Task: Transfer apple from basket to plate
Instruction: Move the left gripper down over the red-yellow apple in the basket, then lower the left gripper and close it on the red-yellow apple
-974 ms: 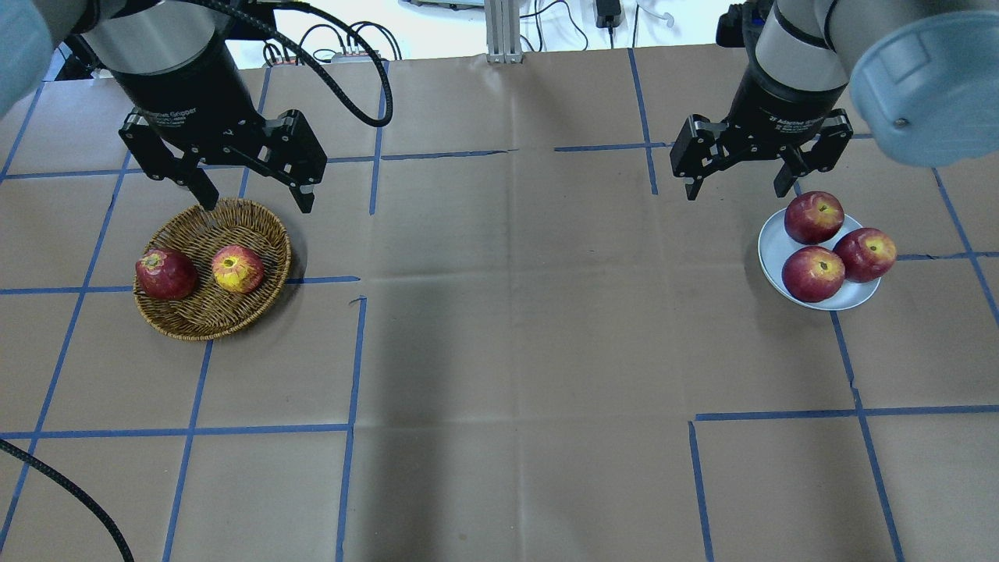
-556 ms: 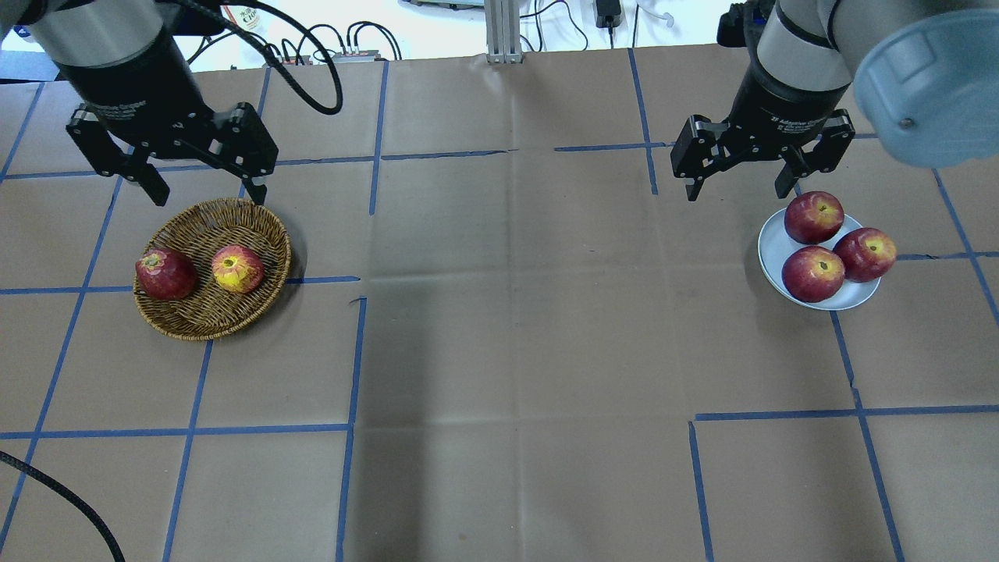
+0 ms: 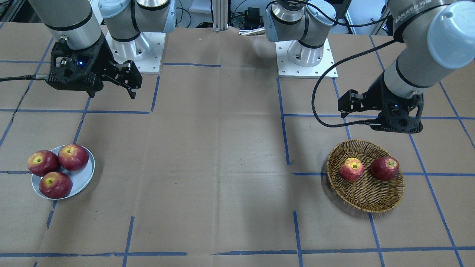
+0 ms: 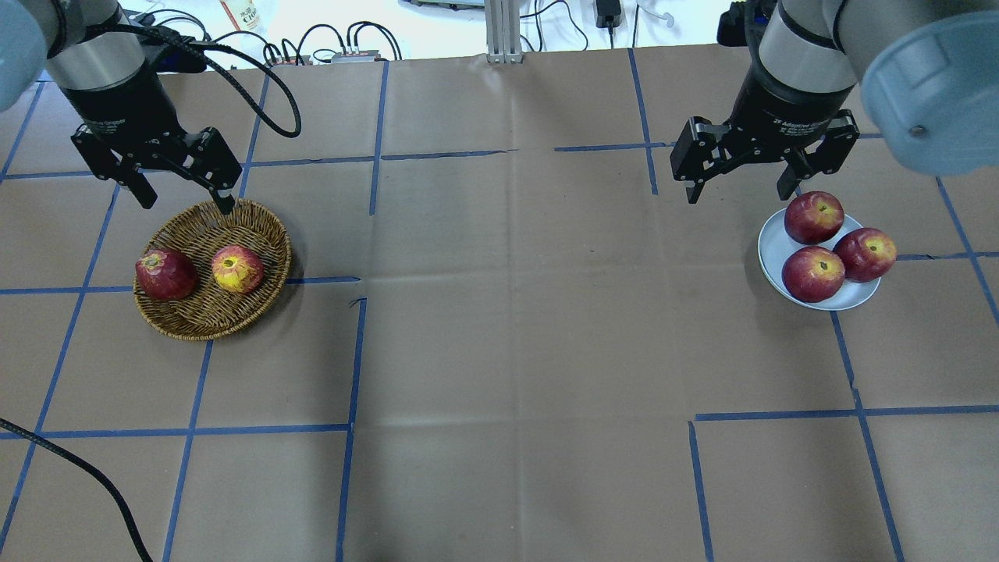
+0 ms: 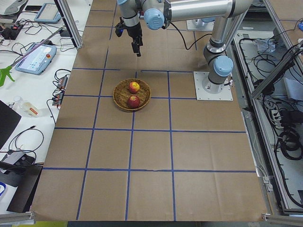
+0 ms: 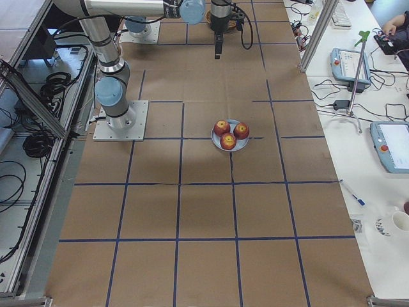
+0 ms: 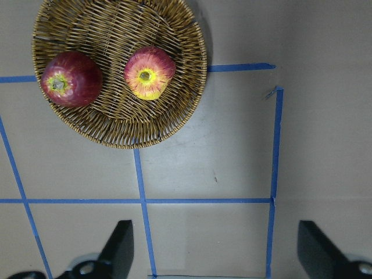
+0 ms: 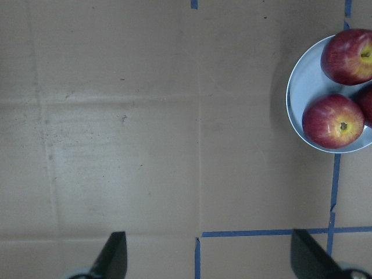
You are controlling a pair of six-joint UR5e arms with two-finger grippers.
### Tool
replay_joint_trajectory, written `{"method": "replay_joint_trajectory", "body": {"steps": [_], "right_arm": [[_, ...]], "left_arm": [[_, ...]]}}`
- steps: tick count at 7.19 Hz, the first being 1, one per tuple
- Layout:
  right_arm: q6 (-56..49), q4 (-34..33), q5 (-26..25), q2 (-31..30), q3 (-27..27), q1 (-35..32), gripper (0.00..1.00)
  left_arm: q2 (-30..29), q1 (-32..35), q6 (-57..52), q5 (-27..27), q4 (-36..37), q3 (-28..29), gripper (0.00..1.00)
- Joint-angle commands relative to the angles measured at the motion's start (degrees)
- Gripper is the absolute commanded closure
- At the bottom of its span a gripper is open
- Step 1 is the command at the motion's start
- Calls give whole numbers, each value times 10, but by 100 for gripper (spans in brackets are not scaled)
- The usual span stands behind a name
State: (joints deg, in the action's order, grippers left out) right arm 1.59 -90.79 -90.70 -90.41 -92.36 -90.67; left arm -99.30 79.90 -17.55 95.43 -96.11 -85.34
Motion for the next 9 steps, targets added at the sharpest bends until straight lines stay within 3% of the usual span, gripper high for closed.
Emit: {"method": "replay_joint_trajectory", "body": {"steps": [1, 5, 9], "right_arm": [[0, 0, 0, 1, -2, 0, 0], [-1, -1, 1, 1, -5, 1, 0], [-1, -1, 2, 2, -5, 0, 0]], "left_arm": [[-27, -15, -34, -2, 60, -28, 1], [-69, -43, -260, -33, 222, -85, 2], [-106, -77, -276, -25, 323, -154, 1]]}}
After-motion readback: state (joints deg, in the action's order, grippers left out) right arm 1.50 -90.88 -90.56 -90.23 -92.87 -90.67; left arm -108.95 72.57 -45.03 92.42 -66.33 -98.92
